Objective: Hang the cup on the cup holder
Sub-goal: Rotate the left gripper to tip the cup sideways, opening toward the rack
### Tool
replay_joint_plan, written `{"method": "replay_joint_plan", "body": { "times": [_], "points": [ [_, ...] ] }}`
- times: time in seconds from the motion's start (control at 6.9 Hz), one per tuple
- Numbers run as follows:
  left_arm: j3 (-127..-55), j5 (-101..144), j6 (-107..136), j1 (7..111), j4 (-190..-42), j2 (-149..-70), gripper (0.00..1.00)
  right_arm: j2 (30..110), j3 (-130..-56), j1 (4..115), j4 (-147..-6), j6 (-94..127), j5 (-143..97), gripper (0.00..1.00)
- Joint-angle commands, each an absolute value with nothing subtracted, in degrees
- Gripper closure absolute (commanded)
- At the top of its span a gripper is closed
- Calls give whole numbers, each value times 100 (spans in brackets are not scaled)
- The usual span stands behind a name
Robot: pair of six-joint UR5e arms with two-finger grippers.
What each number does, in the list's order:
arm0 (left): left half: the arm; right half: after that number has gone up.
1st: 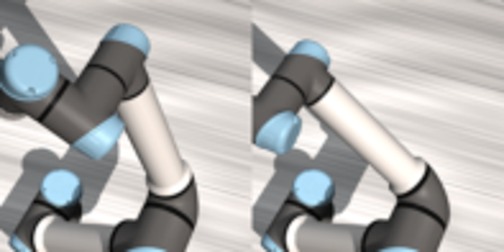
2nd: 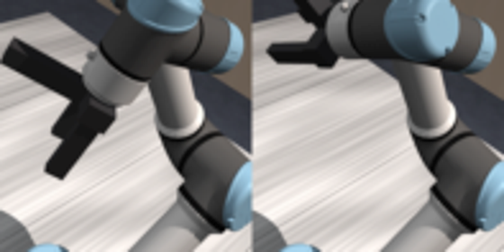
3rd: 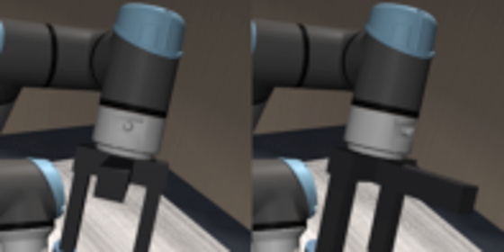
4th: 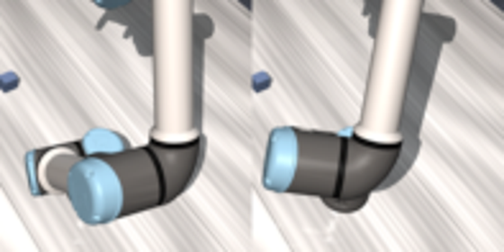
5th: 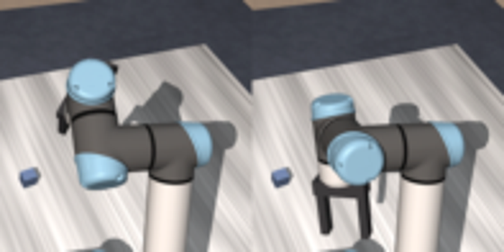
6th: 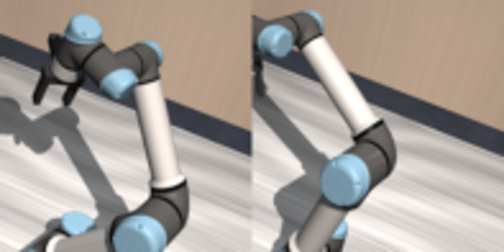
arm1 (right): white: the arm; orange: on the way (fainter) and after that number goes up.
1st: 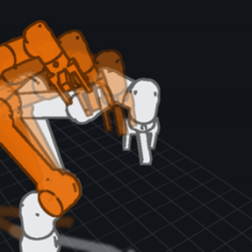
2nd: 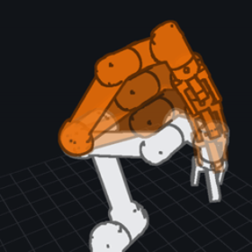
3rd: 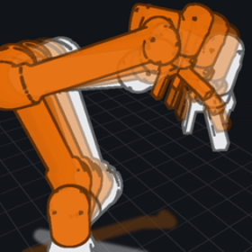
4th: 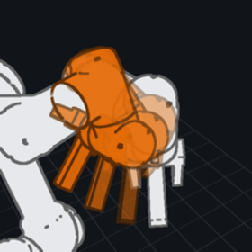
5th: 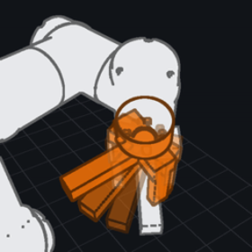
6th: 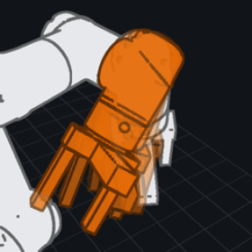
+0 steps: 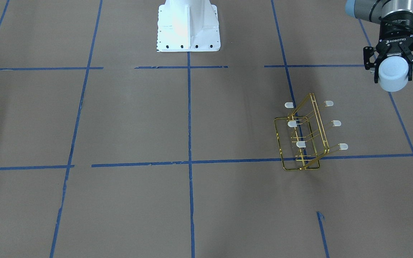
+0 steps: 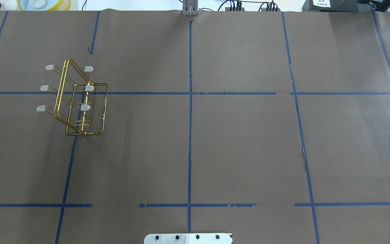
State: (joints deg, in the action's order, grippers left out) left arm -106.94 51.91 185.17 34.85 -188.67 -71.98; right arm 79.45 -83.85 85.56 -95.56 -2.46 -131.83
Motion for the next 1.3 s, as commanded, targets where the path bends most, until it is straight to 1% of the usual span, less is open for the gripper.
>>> {"method": "replay_joint_plan", "body": {
  "times": [0.0,0.29,0.43,0.72,1.16],
  "points": [
    [-10679,4066,19857,2921,-19211,-7198,100,7945,-8385,8560,-9554,-246,-13184,0],
    [-10565,2905,20939,2201,-19231,-7216,100,7945,-8385,8561,-9562,-246,-13184,0],
    [-10434,2544,21110,1980,-19230,-7285,100,7945,-8385,8561,-9562,-246,-13184,0],
    [-10065,1884,21190,1706,-19257,-7907,100,7945,-8385,8561,-9554,-246,-13184,0],
    [-9494,1222,21173,1433,-19187,-8603,100,7945,-8385,8561,-9554,-246,-13184,0]
  ]
}}
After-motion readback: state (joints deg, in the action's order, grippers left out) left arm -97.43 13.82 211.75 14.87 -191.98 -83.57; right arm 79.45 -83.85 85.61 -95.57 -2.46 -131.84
